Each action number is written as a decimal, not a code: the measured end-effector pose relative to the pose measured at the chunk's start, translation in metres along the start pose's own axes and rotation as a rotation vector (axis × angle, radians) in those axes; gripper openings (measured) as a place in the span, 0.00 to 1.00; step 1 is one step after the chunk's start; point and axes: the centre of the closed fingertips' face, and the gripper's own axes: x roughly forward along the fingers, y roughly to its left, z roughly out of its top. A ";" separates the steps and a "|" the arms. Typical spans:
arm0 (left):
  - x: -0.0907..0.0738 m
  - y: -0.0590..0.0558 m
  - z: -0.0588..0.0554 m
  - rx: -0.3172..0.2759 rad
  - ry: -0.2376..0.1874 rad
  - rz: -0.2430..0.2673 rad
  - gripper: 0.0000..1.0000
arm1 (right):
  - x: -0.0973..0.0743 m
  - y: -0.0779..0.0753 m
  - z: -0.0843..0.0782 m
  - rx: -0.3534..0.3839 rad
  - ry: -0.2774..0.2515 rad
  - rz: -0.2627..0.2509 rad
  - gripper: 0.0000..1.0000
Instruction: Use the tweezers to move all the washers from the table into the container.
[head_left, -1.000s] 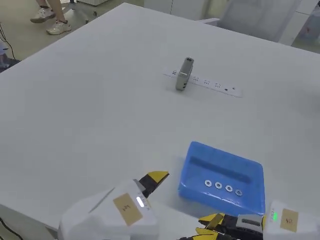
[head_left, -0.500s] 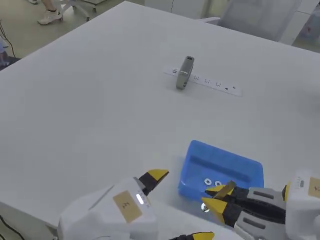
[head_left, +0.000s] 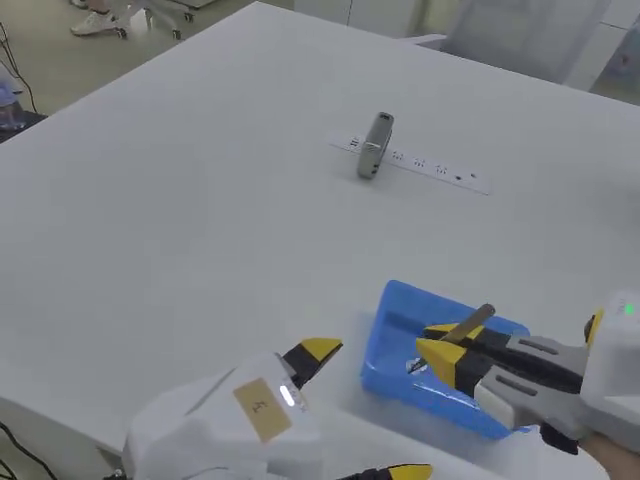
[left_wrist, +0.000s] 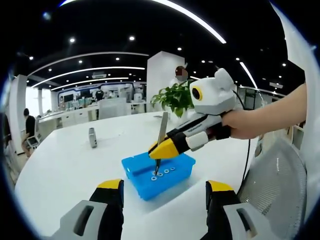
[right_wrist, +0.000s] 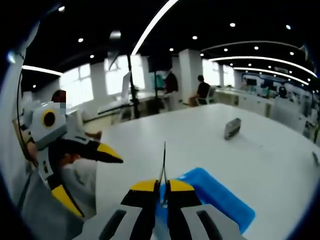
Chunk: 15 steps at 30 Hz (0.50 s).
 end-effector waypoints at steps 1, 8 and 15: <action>0.000 0.000 0.000 0.000 0.000 0.000 0.66 | 0.001 -0.004 0.000 0.014 -0.002 -0.007 0.03; 0.000 0.000 0.002 -0.007 -0.011 -0.003 0.65 | 0.013 -0.018 -0.005 0.075 0.014 -0.040 0.03; 0.000 -0.001 0.001 -0.006 -0.007 -0.009 0.65 | 0.031 -0.024 -0.014 0.077 0.056 -0.046 0.03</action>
